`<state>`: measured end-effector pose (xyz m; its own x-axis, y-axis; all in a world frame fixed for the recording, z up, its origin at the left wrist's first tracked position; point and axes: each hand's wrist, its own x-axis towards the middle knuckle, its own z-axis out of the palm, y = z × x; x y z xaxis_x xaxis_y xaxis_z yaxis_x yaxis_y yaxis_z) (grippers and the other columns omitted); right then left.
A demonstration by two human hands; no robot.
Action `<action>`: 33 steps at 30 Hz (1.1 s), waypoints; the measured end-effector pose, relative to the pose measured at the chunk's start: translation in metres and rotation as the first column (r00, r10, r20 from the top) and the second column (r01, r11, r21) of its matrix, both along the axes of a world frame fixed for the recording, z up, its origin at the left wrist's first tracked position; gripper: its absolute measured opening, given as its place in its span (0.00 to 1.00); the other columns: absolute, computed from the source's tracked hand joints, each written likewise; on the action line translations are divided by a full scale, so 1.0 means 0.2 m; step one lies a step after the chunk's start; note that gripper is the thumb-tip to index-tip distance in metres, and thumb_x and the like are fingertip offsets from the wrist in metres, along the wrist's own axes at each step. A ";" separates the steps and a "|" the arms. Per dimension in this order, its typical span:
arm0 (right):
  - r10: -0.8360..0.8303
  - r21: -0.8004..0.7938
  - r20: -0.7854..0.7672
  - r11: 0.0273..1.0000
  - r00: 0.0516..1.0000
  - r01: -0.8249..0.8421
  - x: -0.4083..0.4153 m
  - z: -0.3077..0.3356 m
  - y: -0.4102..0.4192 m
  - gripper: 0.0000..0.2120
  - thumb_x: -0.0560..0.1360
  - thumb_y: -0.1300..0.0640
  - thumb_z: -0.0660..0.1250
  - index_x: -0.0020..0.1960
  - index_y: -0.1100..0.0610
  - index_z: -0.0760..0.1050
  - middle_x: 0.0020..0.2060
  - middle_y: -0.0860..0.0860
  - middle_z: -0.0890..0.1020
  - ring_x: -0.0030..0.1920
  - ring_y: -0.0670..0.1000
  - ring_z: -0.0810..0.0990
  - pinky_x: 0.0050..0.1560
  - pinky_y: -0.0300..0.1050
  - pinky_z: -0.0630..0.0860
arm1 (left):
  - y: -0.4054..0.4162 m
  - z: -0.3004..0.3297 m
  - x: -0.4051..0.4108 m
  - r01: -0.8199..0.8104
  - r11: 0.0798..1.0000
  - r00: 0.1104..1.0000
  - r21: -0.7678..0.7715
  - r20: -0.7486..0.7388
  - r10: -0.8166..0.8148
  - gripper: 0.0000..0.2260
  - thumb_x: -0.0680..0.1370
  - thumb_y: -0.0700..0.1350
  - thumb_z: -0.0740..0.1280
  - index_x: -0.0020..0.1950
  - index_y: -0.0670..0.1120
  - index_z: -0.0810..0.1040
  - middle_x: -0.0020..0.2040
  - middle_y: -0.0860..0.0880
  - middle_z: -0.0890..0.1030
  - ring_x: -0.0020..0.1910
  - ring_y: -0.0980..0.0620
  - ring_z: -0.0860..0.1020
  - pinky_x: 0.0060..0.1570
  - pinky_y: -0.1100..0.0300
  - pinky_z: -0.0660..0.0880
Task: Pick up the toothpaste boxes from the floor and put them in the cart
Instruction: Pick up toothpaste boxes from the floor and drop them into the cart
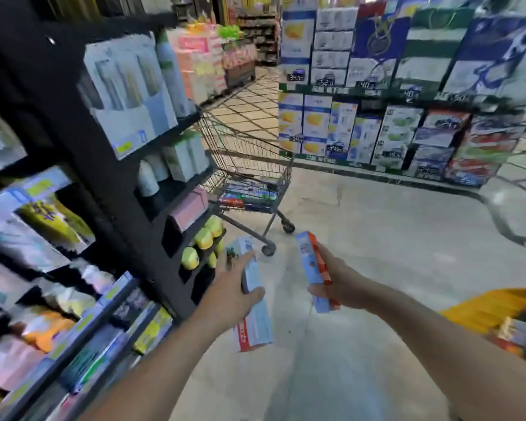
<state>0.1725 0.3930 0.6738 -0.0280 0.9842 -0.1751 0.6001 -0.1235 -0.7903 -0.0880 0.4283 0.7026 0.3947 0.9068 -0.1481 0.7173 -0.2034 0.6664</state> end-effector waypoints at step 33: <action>-0.113 -0.174 0.073 0.977 0.991 0.124 1.58 -0.01 2.56 0.50 0.72 0.56 0.74 0.79 0.41 0.41 0.65 0.54 0.73 0.59 0.55 0.77 0.59 0.55 0.77 | 2.76 -0.06 1.77 0.126 0.982 0.990 -0.140 0.074 -0.117 0.33 0.77 0.52 0.71 0.76 0.65 0.58 0.78 0.59 0.38 0.68 0.53 0.65 0.57 0.58 0.74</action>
